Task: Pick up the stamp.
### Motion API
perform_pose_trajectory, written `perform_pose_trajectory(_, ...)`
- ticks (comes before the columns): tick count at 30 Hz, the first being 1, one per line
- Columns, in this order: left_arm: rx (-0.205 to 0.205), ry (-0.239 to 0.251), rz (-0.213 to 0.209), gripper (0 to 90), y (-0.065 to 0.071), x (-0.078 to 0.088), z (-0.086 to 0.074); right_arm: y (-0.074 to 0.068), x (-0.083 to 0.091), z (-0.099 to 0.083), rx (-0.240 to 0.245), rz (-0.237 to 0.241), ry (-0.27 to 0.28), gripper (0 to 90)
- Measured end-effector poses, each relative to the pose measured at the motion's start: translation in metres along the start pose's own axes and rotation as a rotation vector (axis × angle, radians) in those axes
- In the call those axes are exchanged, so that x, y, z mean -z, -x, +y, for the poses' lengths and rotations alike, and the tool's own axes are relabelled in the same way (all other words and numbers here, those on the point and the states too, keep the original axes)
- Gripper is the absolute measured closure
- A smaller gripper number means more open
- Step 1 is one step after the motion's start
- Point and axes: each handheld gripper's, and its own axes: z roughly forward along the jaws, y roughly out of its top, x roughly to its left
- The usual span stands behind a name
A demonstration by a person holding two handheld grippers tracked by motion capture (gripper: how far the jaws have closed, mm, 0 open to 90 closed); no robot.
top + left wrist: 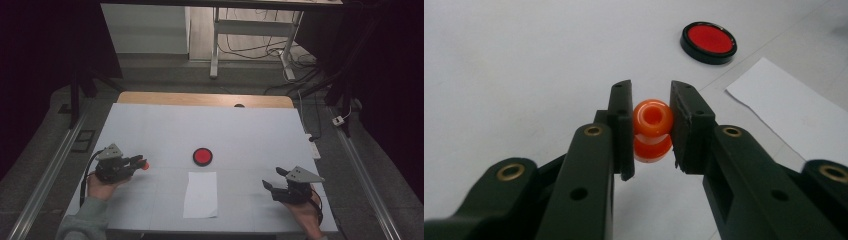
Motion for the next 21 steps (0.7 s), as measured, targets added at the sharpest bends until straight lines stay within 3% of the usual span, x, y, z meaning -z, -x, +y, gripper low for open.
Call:
perform_pose_trajectory(15, -0.024, 0.009, -0.073, 72.4, 0.016, -0.009, 0.014, -0.001, -0.001, -0.001, 0.006, 0.001, 0.000, 28.4)
perform_pose_trajectory(21, -0.054, 0.004, -0.093, 72.4, 0.026, -0.016, 0.021, -0.001, -0.001, -0.001, 0.004, 0.002, 0.007, 28.4)
